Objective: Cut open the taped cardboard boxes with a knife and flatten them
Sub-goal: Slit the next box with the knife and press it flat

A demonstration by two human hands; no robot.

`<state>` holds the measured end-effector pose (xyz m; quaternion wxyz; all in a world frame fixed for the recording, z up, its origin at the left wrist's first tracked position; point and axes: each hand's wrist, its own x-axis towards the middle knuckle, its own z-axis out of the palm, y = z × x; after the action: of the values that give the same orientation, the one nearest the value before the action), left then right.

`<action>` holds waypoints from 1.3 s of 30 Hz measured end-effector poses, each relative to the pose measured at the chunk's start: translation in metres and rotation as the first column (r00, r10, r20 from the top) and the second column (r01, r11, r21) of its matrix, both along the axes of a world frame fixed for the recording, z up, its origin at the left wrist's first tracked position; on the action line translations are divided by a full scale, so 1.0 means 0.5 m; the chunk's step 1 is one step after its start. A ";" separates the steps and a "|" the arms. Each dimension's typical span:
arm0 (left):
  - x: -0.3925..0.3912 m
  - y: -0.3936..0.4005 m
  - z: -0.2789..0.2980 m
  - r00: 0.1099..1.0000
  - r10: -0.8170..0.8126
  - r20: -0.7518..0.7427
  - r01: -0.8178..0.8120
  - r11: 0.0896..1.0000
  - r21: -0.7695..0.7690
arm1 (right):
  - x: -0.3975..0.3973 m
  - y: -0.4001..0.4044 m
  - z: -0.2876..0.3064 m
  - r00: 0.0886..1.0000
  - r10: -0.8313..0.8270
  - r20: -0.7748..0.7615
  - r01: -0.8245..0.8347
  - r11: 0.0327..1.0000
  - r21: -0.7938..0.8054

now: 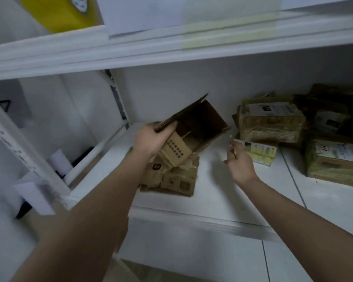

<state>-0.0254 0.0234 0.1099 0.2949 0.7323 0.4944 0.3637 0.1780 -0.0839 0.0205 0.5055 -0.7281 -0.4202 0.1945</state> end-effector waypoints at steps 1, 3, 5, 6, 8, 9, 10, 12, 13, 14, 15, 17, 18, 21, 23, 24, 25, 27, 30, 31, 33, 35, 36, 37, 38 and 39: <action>-0.015 -0.021 0.005 1.000 -0.020 0.015 0.022 0.995 -0.098 | -0.011 -0.008 -0.001 0.999 -0.036 -0.041 0.037 0.999 0.030; -0.033 -0.060 0.008 0.998 -0.064 0.012 0.065 0.967 -0.245 | -0.032 -0.033 0.000 0.991 -0.094 -0.098 0.101 0.992 0.071; -0.038 -0.100 0.003 0.994 -0.101 0.042 0.109 0.920 -0.376 | -0.053 -0.072 0.006 0.981 -0.170 -0.091 0.177 0.981 0.083; -0.037 -0.119 0.000 0.990 -0.111 0.089 0.139 0.887 -0.441 | -0.057 -0.093 0.011 0.973 -0.223 -0.058 0.227 0.971 0.078; -0.025 -0.151 -0.015 0.971 -0.142 0.193 0.227 0.803 -0.551 | -0.059 -0.139 0.024 0.938 -0.343 0.050 0.339 0.939 0.063; -0.016 -0.167 -0.025 0.959 -0.160 0.235 0.272 0.759 -0.591 | -0.057 -0.164 0.033 0.916 -0.391 0.094 0.387 0.920 0.060; -0.004 -0.181 -0.036 0.945 -0.161 0.286 0.311 0.715 -0.626 | -0.054 -0.187 0.044 0.899 -0.423 0.118 0.418 0.906 0.062; 0.023 -0.206 -0.061 0.927 -0.114 0.357 0.344 0.633 -0.693 | -0.039 -0.223 0.059 0.881 -0.451 0.145 0.448 0.893 0.054; 0.035 -0.216 -0.075 0.926 -0.079 0.370 0.340 0.601 -0.723 | -0.028 -0.235 0.061 0.881 -0.446 0.159 0.448 0.894 0.027; 0.046 -0.224 -0.088 0.927 -0.046 0.371 0.327 0.580 -0.746 | -0.017 -0.245 0.062 0.889 -0.427 0.165 0.434 0.901 -0.006; 0.056 -0.223 -0.104 0.929 -0.016 0.370 0.313 0.567 -0.762 | -0.004 -0.253 0.057 0.904 -0.397 0.157 0.407 0.913 -0.035; 0.067 -0.230 -0.115 0.935 0.040 0.352 0.263 0.587 -0.765 | 0.011 -0.266 0.045 0.944 -0.316 0.099 0.323 0.944 -0.065; 0.069 -0.232 -0.112 0.942 0.061 0.329 0.216 0.639 -0.739 | 0.014 -0.271 0.037 0.959 -0.275 0.076 0.280 0.957 -0.075; 0.076 -0.230 -0.087 0.986 0.034 0.165 0.039 0.909 -0.416 | 0.015 -0.270 0.014 0.983 -0.179 0.050 0.183 0.977 -0.106; 0.074 -0.251 -0.059 0.998 -0.062 0.009 0.063 0.996 -0.065 | 0.012 -0.266 0.015 0.991 -0.130 -0.009 0.128 0.986 -0.106; 0.074 -0.271 -0.045 0.989 -0.130 -0.068 0.135 0.988 0.081 | 0.014 -0.263 0.017 0.993 -0.111 -0.042 0.106 0.989 -0.098; 0.080 -0.289 -0.040 0.967 -0.210 -0.145 0.233 0.958 0.170 | 0.019 -0.262 0.021 0.993 -0.096 -0.066 0.090 0.992 -0.085; 0.106 -0.334 -0.045 0.889 -0.330 -0.317 0.401 0.895 0.194 | 0.034 -0.263 0.026 0.992 -0.067 -0.107 0.061 0.996 -0.063; 0.158 -0.379 -0.079 0.767 -0.305 -0.565 0.422 0.903 0.085 | 0.070 -0.279 0.023 0.993 -0.032 -0.113 0.026 0.998 -0.054; 0.175 -0.383 -0.089 0.762 -0.309 -0.569 0.409 0.911 0.053 | 0.086 -0.287 0.020 0.993 -0.028 -0.115 0.022 0.998 -0.053; 0.205 -0.384 -0.094 0.855 -0.331 -0.400 0.370 0.929 0.023 | 0.116 -0.306 0.021 0.994 -0.038 -0.103 0.031 0.997 -0.073; 0.229 -0.382 -0.075 0.951 -0.253 -0.179 0.262 0.965 0.028 | 0.148 -0.320 0.025 0.997 -0.077 -0.022 0.074 0.991 -0.107; 0.236 -0.379 -0.064 0.974 -0.204 -0.093 0.208 0.978 0.031 | 0.161 -0.325 0.027 0.995 -0.094 0.012 0.095 0.987 -0.128; 0.238 -0.374 -0.056 0.985 -0.164 -0.046 0.165 0.986 0.030 | 0.172 -0.329 0.029 0.995 -0.100 0.032 0.103 0.985 -0.138; 0.236 -0.365 -0.056 0.991 -0.130 -0.036 0.131 0.991 0.015 | 0.181 -0.333 0.031 0.995 -0.093 0.034 0.097 0.983 -0.158; 0.231 -0.357 -0.063 0.995 -0.094 -0.044 0.094 0.995 -0.013 | 0.190 -0.337 0.032 0.997 -0.076 0.028 0.080 0.981 -0.177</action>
<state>0.0902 -0.1549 0.0785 0.3046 0.7611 0.4677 0.3305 0.2728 -0.2526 0.0365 0.4412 -0.7882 -0.3776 0.2037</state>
